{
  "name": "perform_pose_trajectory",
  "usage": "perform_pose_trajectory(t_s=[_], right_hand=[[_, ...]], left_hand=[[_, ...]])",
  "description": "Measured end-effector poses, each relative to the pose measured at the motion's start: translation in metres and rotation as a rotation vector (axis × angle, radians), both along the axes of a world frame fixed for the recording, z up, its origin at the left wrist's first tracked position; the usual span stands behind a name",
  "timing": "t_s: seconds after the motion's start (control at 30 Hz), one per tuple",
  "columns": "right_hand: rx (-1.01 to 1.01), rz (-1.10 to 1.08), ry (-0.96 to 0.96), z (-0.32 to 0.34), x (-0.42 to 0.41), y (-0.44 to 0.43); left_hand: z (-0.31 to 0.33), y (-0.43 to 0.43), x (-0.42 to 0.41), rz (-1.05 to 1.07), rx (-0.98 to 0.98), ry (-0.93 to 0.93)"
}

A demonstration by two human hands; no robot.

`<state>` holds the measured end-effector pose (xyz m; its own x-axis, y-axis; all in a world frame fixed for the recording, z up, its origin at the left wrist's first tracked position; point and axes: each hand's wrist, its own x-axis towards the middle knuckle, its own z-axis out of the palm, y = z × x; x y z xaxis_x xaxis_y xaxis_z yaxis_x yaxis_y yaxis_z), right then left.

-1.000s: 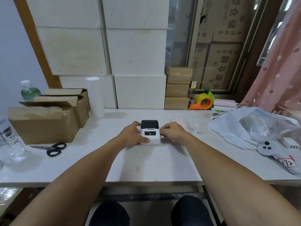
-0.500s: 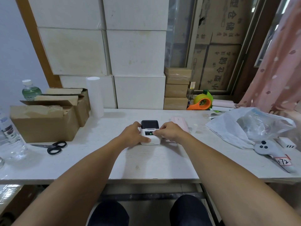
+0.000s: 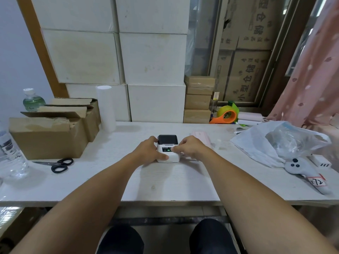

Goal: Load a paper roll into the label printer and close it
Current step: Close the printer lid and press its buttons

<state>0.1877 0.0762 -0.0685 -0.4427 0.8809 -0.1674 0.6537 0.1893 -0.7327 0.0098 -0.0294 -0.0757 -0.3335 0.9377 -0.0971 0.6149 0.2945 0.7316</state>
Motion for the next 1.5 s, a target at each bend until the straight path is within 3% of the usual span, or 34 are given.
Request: perform_pose_trajectory(t_s=[0.67, 1.5], right_hand=[[0.104, 0.021, -0.148, 0.005, -0.001, -0.005], [0.106, 0.024, -0.077, -0.008, 0.000, -0.003]], left_hand=[[0.007, 0.000, 0.004, -0.021, -0.061, 0.104], [0.001, -0.007, 0.009, 0.014, -0.010, 0.065]])
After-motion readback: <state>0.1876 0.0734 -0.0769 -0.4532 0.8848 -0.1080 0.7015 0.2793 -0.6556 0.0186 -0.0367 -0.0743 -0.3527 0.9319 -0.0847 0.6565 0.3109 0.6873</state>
